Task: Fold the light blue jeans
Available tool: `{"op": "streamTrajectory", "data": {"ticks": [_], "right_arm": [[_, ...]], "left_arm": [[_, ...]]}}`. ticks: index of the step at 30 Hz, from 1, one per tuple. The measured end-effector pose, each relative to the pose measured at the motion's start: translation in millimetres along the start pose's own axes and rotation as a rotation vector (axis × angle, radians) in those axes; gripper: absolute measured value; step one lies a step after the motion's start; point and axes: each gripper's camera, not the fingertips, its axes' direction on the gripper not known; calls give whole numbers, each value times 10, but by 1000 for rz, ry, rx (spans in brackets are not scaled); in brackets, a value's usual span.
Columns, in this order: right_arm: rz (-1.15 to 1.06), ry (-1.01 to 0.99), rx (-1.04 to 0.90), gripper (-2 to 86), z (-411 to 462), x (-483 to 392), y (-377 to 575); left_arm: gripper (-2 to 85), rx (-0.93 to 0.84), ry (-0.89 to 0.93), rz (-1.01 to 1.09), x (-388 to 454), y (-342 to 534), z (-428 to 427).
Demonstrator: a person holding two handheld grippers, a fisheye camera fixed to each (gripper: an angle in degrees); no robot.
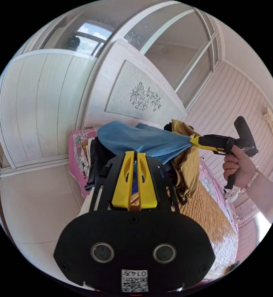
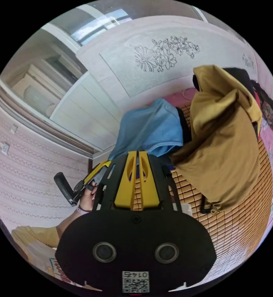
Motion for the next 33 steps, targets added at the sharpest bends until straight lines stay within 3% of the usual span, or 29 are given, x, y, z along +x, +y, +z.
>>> {"op": "streamTrajectory", "data": {"ticks": [5,9,11,13,15,16,18,22,27,33], "right_arm": [[-89,-43,203,0,-897,-287,312],[-91,11,368,0,-1590,-322,1285],[-51,75,432,0,-1753,-307,1913],[67,90,471,1,-1838,-185,2595],[292,124,444,3,-1790,54,3562],[350,148,402,3,-1735,118,3786],[604,252,197,4,-1458,356,4601],[693,273,71,13,-1210,373,5236],[485,271,10,49,-888,222,4920],[137,261,-95,99,-328,-67,4157]], "left_arm": [[-9,181,119,164,567,-389,-607],[-10,248,434,330,1277,-387,-1072],[-10,164,604,414,1653,-188,-1092],[-9,-77,853,489,2113,296,-941],[-9,-300,936,554,2403,820,-751],[-8,-459,905,572,2529,1203,-604],[-9,-615,839,572,2589,1660,-479],[-4,-660,764,487,2317,1874,-482],[35,-601,462,248,1574,1464,-235],[105,-690,193,54,923,1262,328]]}}
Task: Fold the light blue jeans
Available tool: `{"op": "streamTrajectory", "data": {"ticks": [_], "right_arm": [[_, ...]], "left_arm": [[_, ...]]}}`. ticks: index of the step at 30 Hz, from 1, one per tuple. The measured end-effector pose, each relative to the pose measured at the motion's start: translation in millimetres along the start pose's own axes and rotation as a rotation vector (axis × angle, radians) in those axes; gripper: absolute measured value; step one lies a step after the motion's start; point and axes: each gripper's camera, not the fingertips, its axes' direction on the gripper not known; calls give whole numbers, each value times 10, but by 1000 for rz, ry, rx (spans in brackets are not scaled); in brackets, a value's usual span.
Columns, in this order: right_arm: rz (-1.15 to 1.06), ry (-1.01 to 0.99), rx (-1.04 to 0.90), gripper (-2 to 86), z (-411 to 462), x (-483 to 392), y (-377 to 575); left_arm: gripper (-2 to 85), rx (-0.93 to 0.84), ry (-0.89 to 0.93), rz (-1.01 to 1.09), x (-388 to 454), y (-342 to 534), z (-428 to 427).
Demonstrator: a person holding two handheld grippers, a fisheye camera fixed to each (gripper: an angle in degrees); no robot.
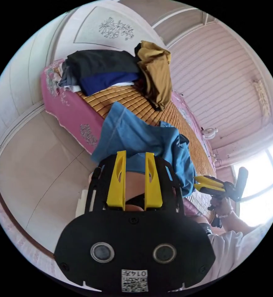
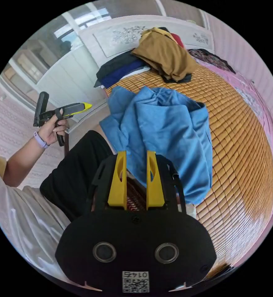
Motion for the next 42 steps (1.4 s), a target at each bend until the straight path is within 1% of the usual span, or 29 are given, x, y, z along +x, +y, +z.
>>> {"op": "streamTrajectory", "data": {"ticks": [3,5,7,11,12,13,14,17,20,21,22,23,24,25,27,29,31,32,33,34,36,37,38,39,40,41,42], "right_arm": [[-80,-48,12,103,80,-197,-168],[-104,-57,21,104,105,-264,-187],[-106,-70,14,104,126,-271,-165],[-91,-67,-5,104,149,-163,-22],[-85,-76,-12,104,166,-127,6],[-83,-80,-14,105,174,-114,16],[-86,-84,-16,105,193,-102,28],[-118,-79,-14,108,220,-142,19],[-162,-51,48,114,146,-246,35],[-166,-60,75,126,102,-274,40],[-165,-68,88,131,79,-281,41],[-162,-76,115,133,31,-284,48],[-145,-73,143,129,-21,-262,61],[-137,-74,154,125,-48,-244,71],[-96,-70,223,66,-223,-108,202],[-81,-96,251,48,-364,84,374],[0,-110,279,43,-571,388,625],[85,-123,332,42,-785,642,870],[179,-149,416,41,-1060,914,1184],[228,-157,464,41,-1213,1048,1365],[424,-95,669,45,-1835,1498,2210],[471,-63,714,47,-1978,1590,2440],[566,23,779,52,-2230,1754,2899],[663,152,792,62,-2414,1902,3330],[720,227,779,67,-2477,1974,3536],[882,350,736,84,-2559,2127,3938],[1040,418,690,100,-2596,2259,4297]], "left_arm": [[133,-101,-12,-33,-47,-199,282],[134,-183,-8,-23,10,-323,465],[122,-314,18,11,138,-459,695],[87,-368,36,28,185,-614,761],[65,-377,47,44,195,-652,748],[30,-368,72,71,224,-679,708],[13,-372,77,74,240,-688,695],[0,-354,81,158,431,-705,551],[-3,-247,239,245,736,-697,222],[-4,-208,319,287,894,-685,89],[-3,-183,399,350,1079,-666,-21],[-3,-173,437,380,1175,-652,-65],[-2,-169,502,433,1364,-619,-115],[-2,-172,501,458,1525,-591,-129],[-2,-128,490,490,1685,-564,-176],[-5,-96,591,508,1773,-575,-232],[-7,-27,722,474,1782,-638,-319],[-7,-12,725,464,1775,-657,-332],[-7,5,693,446,1766,-695,-339],[-5,6,645,433,1766,-726,-321],[0,-14,602,423,1784,-762,-253],[6,-32,581,415,1809,-780,-187],[12,-38,570,413,1827,-787,-150],[23,-50,542,406,1868,-804,-67],[35,-58,510,394,1920,-825,23],[41,-61,498,390,1951,-838,66],[47,-69,472,384,2026,-867,161]]}}
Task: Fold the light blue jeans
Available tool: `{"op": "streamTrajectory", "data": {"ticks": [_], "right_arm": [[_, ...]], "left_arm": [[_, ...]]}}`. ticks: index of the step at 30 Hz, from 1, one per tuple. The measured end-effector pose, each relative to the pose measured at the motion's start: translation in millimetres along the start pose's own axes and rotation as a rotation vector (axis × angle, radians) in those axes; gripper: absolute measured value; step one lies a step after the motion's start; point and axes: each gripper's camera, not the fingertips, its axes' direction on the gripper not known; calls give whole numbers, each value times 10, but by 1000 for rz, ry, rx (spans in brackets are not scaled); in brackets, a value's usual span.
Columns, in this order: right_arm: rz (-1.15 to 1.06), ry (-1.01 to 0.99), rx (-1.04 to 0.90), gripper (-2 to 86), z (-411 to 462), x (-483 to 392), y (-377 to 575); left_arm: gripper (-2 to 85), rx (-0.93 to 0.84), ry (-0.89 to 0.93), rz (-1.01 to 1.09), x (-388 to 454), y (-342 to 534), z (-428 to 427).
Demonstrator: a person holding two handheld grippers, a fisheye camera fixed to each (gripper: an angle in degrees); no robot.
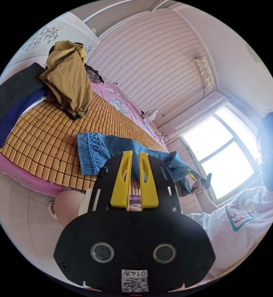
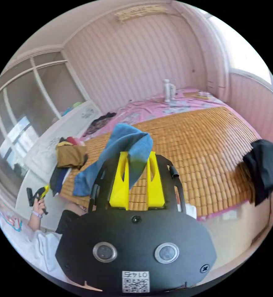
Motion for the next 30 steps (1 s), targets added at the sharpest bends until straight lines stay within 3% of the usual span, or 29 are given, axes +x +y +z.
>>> {"op": "streamTrajectory", "data": {"ticks": [5,11,16,21,26,30], "right_arm": [[144,127,-102,127,73,635,250],[64,170,-331,131,812,643,234],[3,220,-407,128,1291,640,-3],[27,261,-573,111,1751,794,-67],[-77,255,-484,98,1573,635,-108],[-187,155,-409,114,1488,304,-117]], "left_arm": [[69,-78,-147,10,126,-294,538],[76,-246,-332,19,245,-716,1481],[3,-513,-685,127,373,-797,2555],[-9,-576,-948,377,610,-858,2847],[-10,-561,-1030,164,226,-1141,2544],[-10,-498,-972,-9,-16,-1319,2258]]}}
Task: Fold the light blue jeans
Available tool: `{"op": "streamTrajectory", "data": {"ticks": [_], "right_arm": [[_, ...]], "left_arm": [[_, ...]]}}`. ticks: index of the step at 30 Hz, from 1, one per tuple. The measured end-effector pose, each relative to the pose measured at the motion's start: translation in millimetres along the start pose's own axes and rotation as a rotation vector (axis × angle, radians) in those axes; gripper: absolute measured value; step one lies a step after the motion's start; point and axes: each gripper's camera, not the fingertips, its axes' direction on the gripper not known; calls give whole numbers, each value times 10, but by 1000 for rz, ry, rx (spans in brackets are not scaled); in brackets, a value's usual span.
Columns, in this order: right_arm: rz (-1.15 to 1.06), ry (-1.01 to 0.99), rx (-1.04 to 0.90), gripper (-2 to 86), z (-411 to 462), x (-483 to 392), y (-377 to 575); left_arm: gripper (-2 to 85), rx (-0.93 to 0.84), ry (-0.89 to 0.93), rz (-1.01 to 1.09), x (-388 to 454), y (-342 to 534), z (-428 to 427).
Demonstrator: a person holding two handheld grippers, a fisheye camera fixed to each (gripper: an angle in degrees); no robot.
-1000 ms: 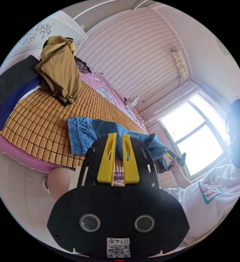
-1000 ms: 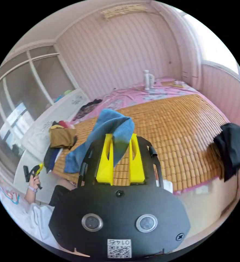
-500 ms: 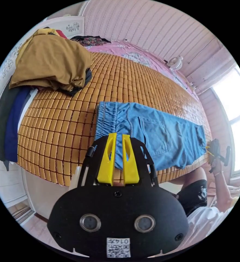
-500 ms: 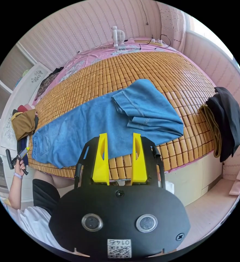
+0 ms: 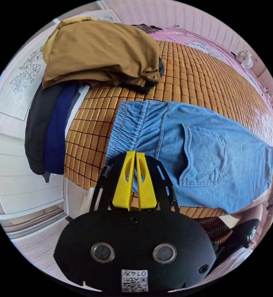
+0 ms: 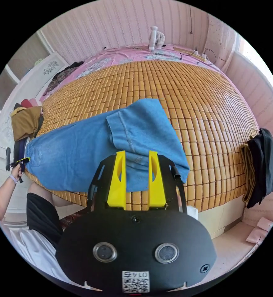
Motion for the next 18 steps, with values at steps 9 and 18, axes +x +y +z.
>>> {"op": "streamTrajectory", "data": {"ticks": [9,18], "right_arm": [[-258,348,-80,38,506,-573,-234],[248,293,124,25,-699,1385,-299]], "left_arm": [[-10,1,-57,91,52,-122,-64],[-1,47,68,31,-345,-343,-131]]}}
